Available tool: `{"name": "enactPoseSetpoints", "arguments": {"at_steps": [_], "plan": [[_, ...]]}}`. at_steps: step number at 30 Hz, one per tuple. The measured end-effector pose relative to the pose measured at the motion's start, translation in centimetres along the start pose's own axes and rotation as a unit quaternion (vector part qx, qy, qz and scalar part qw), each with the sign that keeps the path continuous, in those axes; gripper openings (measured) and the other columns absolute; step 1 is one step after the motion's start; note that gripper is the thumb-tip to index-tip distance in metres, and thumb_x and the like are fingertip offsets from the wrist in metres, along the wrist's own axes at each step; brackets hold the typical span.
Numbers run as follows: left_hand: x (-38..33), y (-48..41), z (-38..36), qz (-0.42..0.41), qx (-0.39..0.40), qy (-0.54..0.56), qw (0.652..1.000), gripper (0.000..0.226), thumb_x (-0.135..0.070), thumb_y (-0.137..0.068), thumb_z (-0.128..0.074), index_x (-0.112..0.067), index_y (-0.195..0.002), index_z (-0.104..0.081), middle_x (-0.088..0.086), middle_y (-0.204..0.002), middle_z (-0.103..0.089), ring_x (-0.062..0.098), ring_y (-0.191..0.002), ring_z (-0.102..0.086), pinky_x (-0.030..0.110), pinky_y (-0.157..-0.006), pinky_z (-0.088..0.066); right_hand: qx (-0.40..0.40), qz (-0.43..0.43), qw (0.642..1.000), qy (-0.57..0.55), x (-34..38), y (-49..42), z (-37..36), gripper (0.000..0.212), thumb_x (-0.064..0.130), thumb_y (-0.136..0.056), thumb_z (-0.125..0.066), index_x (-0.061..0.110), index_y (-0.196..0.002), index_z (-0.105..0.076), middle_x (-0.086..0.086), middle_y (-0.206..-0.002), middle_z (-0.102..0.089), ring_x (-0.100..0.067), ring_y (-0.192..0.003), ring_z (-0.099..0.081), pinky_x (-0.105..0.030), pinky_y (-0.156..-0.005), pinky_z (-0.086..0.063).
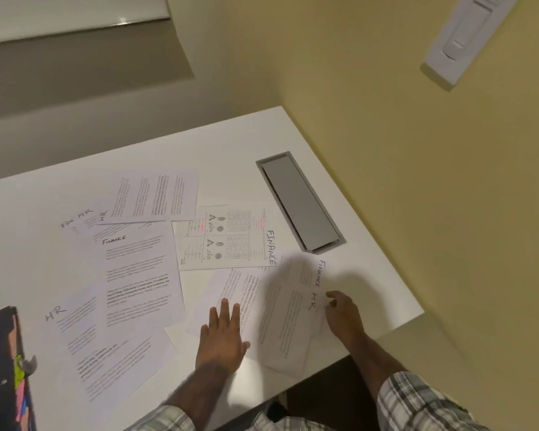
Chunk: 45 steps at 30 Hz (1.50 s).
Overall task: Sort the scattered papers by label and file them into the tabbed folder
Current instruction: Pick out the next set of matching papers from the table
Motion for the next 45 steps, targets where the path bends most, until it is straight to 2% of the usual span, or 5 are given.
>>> {"name": "enactPoseSetpoints", "arguments": {"at_steps": [11,20,26,35,45], "plan": [[0.1,0.3,2.9,-0.018,-0.029,-0.035,0.999,0.084,-0.045,-0.101,-0.051,-0.019,-0.162,-0.001,0.011,-0.17,0.004,0.031,-0.153,-0.018,0.044,-0.113,-0.039,-0.006,0.032,0.999,-0.008,4.3,-0.2,-1.4,0.036,0.019,-0.094,-0.053,0.011,-0.128,-0.059,-0.008,-0.115,-0.069,-0.022,-0.09,-0.069,-0.027,-0.066,-0.055],[0.0,-0.6,3.9,-0.026,-0.086,-0.053,0.995,0.08,-0.05,-0.084,-0.073,-0.02,-0.146,-0.031,0.01,-0.15,-0.031,0.026,-0.119,-0.046,0.036,-0.095,-0.046,0.009,-0.028,0.988,-0.15,13.5,-4.6,-6.5,0.055,0.033,-0.091,-0.065,0.002,-0.135,-0.053,-0.014,-0.129,-0.063,-0.031,-0.113,-0.064,-0.028,-0.09,-0.049],[1.1,-4.2,4.6,-0.014,-0.022,-0.089,0.996,0.141,-0.055,-0.074,-0.082,-0.022,-0.156,0.028,0.016,-0.157,0.044,0.041,-0.146,0.034,0.057,-0.124,0.008,-0.008,-0.05,0.99,-0.131,15.8,-6.1,-6.9,0.045,0.028,-0.095,-0.062,-0.002,-0.127,-0.052,-0.011,-0.106,-0.063,-0.013,-0.07,-0.056,-0.021,-0.052,-0.04],[2.7,-6.4,4.7,-0.003,0.046,-0.047,0.998,0.144,-0.048,-0.071,-0.087,-0.021,-0.157,0.024,0.017,-0.161,0.035,0.041,-0.15,0.027,0.053,-0.123,0.009,0.073,-0.08,0.962,-0.25,15.8,-6.5,-9.2,0.019,0.015,-0.091,-0.071,-0.002,-0.099,-0.07,-0.013,-0.07,-0.07,-0.02,-0.047,-0.059,-0.023,-0.044,-0.044],[5.6,-4.7,15.8,-0.072,-0.249,0.17,0.951,0.073,-0.056,-0.087,-0.066,-0.025,-0.15,-0.046,0.002,-0.163,-0.035,0.021,-0.15,-0.033,0.041,-0.121,-0.03,-0.222,0.347,0.91,0.039,26.6,1.2,3.4,0.012,0.009,-0.097,-0.057,0.014,-0.086,-0.058,0.0,-0.068,-0.061,-0.018,-0.056,-0.058,-0.028,-0.05,-0.05]]}}
Point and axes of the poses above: each hand's wrist, its own y-axis away from the middle knuckle, its own z-axis out of the back of the hand, x = y × z, the point moved 9 cm from there along -y, towards the middle knuckle
